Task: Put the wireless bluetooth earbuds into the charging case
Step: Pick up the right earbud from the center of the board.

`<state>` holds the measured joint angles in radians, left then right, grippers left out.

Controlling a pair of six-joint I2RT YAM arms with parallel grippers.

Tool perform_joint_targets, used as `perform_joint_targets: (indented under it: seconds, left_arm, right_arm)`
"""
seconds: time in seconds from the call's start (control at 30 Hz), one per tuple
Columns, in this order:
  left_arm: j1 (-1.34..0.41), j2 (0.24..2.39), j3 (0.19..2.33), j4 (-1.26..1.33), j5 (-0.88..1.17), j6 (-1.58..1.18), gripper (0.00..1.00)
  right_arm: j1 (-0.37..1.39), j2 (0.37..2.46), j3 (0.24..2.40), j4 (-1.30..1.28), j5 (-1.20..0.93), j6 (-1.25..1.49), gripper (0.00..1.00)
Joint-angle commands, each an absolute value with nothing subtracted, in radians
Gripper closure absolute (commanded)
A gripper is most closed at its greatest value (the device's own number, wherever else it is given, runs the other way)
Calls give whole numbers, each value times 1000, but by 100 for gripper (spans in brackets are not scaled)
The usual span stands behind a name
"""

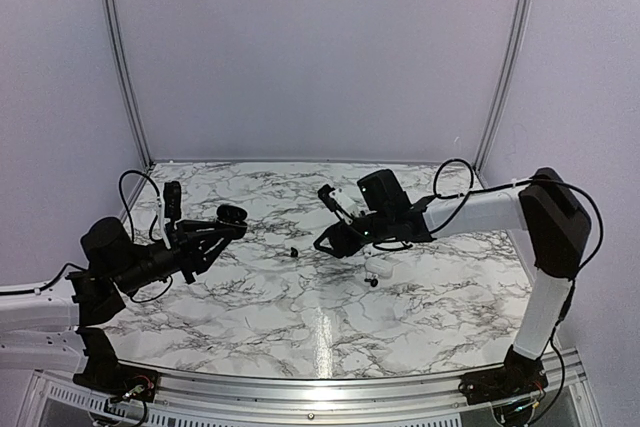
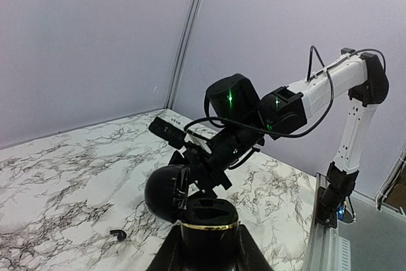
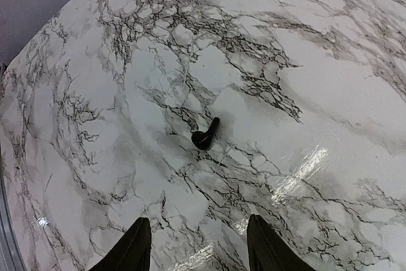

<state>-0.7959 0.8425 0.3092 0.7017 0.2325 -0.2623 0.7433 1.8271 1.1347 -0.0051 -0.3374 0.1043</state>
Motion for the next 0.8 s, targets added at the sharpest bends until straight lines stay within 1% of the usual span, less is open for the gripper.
perform_joint_targets:
  seconds: [0.0,0.27,0.53,0.77]
  left_arm:
    - [-785,814,297,755,209,-269,97]
    - [-779,805,288,755,202,-262,97]
    - [-779,807,286,755,203,-250,97]
    - [-779,785,269,756,200,-253,97]
  right_arm:
    - [766,1921,1198,69,-319,146,49]
    - [812,2043,1301,48,-252,135,51]
    - [839,2141,1373,40,-247,137,52]
    - [851,2175,1383,48,-214,146,55]
